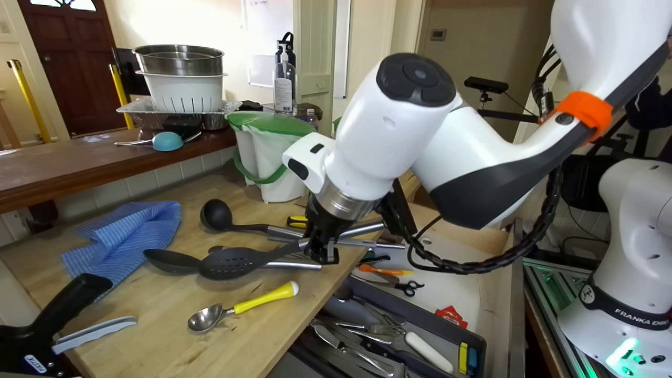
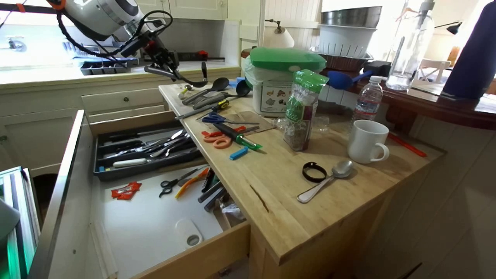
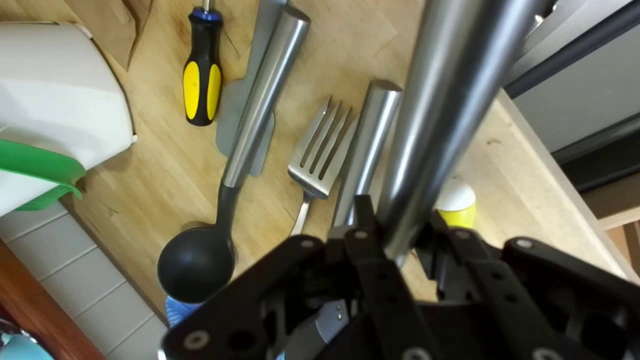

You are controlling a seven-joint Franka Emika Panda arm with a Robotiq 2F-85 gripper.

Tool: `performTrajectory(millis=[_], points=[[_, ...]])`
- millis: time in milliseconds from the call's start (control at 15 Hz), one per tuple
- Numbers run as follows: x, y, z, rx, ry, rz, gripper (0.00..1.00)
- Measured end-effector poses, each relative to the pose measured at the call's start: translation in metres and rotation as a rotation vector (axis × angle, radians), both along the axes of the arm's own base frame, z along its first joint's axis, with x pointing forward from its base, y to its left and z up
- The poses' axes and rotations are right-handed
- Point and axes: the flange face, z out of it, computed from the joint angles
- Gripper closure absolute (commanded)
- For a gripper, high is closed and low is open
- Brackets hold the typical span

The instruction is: Remove one serving spoon from the drawer

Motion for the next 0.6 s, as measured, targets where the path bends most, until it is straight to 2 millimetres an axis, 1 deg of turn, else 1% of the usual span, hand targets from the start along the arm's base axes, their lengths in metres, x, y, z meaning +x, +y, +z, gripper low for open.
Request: performTrajectory(millis=[133, 267, 533, 600], points=[[-0.001, 0.007, -0.015, -0.041, -0.048, -0.007, 0.94], [-0.002, 0.011, -0.023, -0.075, -0.091, -0.023, 0.94], [-0.004, 0.011, -0.027, -0.134, -0.163, -0.054, 0.94], [-0.005, 0.011, -0.027, -0.132, -0.176, -0.063, 0.76]])
